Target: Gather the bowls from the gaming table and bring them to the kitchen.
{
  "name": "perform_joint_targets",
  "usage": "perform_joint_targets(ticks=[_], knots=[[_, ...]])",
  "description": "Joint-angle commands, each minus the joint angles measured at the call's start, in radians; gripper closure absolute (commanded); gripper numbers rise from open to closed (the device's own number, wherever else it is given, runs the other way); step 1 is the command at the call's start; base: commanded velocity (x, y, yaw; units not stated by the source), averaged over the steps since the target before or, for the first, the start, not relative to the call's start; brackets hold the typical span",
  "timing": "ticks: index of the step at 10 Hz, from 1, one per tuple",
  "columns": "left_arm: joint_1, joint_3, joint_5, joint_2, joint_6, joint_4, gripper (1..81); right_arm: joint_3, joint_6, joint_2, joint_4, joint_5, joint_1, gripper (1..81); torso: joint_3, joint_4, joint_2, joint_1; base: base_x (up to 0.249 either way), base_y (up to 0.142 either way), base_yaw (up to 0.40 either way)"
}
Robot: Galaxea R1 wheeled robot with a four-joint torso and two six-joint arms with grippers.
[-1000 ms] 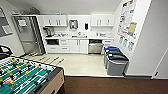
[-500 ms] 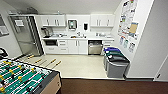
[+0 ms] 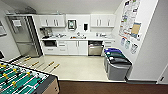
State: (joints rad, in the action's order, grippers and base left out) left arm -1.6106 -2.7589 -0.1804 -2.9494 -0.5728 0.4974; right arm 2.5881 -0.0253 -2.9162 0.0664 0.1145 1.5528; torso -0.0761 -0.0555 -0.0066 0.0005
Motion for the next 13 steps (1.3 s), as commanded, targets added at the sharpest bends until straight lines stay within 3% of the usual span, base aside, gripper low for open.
perform_joint_targets(ticks=[1, 13], knots=[[0.022, -0.005, 0.044, 0.012, 0.004, 0.004, 81.1, -0.002, 0.004, 0.009, -0.014, -0.050, -0.041, 81.1, 0.000, 0.000, 0.000, 0.000, 0.182, 0.000, 0.000], [0.039, -0.005, 0.042, 0.007, -0.004, -0.007, 81.1, -0.002, 0.004, 0.009, -0.016, -0.050, -0.044, 81.1, 0.000, 0.000, 0.000, 0.000, 0.190, 0.000, 0.000]])
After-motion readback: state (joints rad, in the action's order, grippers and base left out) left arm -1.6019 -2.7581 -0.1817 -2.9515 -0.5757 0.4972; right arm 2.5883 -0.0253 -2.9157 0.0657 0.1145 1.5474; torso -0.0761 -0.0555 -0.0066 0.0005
